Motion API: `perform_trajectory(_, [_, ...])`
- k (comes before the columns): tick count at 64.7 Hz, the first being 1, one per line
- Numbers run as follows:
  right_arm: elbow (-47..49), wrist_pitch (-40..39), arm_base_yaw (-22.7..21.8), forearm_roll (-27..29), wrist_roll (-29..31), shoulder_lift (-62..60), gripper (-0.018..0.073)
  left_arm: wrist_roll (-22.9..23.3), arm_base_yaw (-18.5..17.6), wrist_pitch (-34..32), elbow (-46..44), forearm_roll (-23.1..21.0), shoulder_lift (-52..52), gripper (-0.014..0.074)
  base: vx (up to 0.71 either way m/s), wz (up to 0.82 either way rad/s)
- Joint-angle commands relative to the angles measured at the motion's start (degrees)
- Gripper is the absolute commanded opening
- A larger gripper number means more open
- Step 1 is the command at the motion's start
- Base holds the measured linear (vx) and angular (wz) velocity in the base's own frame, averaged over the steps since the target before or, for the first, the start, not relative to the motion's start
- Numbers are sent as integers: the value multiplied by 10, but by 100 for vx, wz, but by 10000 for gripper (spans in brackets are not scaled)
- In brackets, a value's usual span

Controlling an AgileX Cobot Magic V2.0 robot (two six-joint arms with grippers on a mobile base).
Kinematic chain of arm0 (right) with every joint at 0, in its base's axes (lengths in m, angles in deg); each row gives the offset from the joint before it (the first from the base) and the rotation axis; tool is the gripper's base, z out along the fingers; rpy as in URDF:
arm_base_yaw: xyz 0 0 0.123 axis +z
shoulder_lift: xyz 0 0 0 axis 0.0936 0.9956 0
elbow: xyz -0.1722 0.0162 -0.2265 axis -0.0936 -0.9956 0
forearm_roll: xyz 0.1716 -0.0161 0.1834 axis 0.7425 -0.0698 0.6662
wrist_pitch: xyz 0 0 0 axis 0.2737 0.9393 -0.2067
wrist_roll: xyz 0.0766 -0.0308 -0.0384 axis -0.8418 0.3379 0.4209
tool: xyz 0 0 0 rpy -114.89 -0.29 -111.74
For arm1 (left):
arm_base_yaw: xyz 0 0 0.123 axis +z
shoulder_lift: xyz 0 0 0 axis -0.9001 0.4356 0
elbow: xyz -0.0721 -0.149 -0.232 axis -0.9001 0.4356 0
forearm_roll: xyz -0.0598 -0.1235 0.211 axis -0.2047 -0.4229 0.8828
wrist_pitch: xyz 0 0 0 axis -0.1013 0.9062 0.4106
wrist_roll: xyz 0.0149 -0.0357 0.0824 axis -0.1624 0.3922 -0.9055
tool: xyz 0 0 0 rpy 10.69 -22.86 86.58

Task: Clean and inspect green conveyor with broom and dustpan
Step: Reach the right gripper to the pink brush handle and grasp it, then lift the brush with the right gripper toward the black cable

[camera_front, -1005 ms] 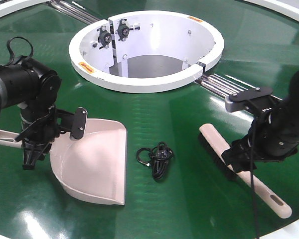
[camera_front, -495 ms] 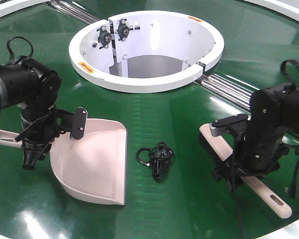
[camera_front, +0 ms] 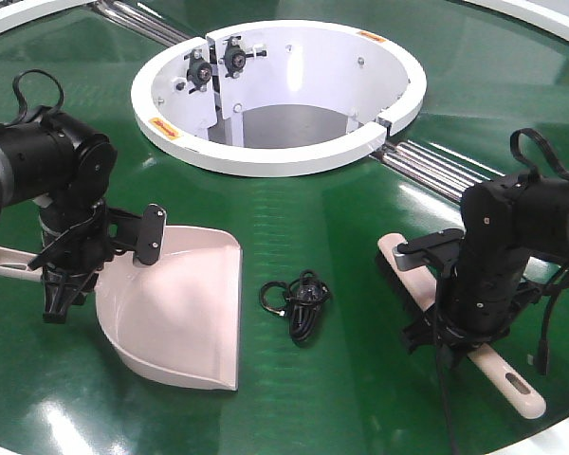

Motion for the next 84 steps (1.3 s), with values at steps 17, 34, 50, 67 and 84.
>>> perform_trajectory(17, [16, 7, 0, -7, -50, -108, -7, 1, -6, -1, -15, -1, -33, -8, 0, 0])
perform_trajectory(34, [16, 63, 9, 9, -121, -116, -4, 1, -6, -1, -15, -1, -33, -8, 0, 0])
perform_trajectory(50, [26, 74, 84, 3, -190, -93, -4, 1, -6, -1, -15, -1, -33, -8, 0, 0])
perform_trajectory(67, [127, 157, 120, 25, -213, -12, -4, 1, -6, -1, -15, -1, -33, -8, 0, 0])
perform_trajectory(84, [163, 157, 120, 95, -217, 44, -4, 1, -6, -1, -15, -1, -33, -8, 0, 0])
